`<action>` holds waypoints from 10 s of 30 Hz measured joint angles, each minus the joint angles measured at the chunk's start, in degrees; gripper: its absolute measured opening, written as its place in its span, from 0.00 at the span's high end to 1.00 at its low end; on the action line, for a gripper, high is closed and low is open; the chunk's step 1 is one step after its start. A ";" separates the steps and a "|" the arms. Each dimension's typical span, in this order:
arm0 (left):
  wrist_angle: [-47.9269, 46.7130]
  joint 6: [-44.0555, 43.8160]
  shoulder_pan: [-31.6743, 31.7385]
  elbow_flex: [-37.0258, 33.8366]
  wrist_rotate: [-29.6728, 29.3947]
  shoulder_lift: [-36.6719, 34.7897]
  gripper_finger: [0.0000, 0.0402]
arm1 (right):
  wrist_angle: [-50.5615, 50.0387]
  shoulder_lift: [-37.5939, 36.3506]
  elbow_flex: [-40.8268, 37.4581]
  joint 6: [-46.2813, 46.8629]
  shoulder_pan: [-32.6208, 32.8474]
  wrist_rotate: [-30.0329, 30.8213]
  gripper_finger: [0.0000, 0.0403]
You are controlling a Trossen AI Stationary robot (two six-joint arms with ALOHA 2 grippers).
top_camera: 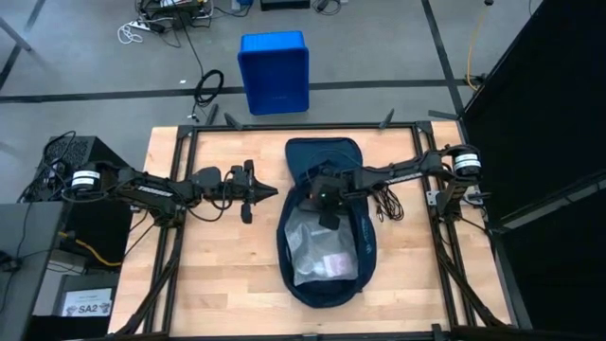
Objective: Unpack backpack
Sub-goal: Remove the black portable pill from the backpack
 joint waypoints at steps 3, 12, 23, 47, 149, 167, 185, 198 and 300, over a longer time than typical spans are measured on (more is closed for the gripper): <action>0.00 -0.02 0.00 0.00 0.00 0.00 1.00 | -3.63 0.06 2.64 -0.21 0.41 0.82 0.99; 0.00 -0.04 -0.02 0.00 0.70 0.00 1.00 | -9.86 -0.05 8.37 -2.63 2.30 11.01 0.95; -0.07 7.26 -5.06 0.00 6.19 0.00 1.00 | -19.08 -0.07 8.59 -2.90 2.64 13.55 0.54; -37.24 24.45 -14.07 33.18 -6.84 22.43 0.57 | -33.97 -0.25 8.70 8.17 13.05 17.31 0.69; -55.10 42.27 -5.70 39.87 -16.92 32.79 0.45 | 10.22 -6.41 -2.58 1.85 1.30 13.25 1.00; -55.67 42.69 -7.15 39.89 -17.16 32.79 0.45 | 6.32 -0.83 -2.78 1.01 -7.72 15.26 1.00; -46.19 46.88 -8.33 39.87 -20.53 38.15 0.45 | 4.02 -0.86 -2.84 0.47 -7.62 -3.29 1.00; -44.66 50.34 -11.60 39.52 -28.50 36.09 0.45 | 5.77 -3.97 -2.36 1.72 -7.46 -11.00 1.00; -60.85 40.66 -10.91 41.24 -11.81 30.29 0.45 | 17.53 3.47 -3.54 2.03 -11.15 -39.08 1.00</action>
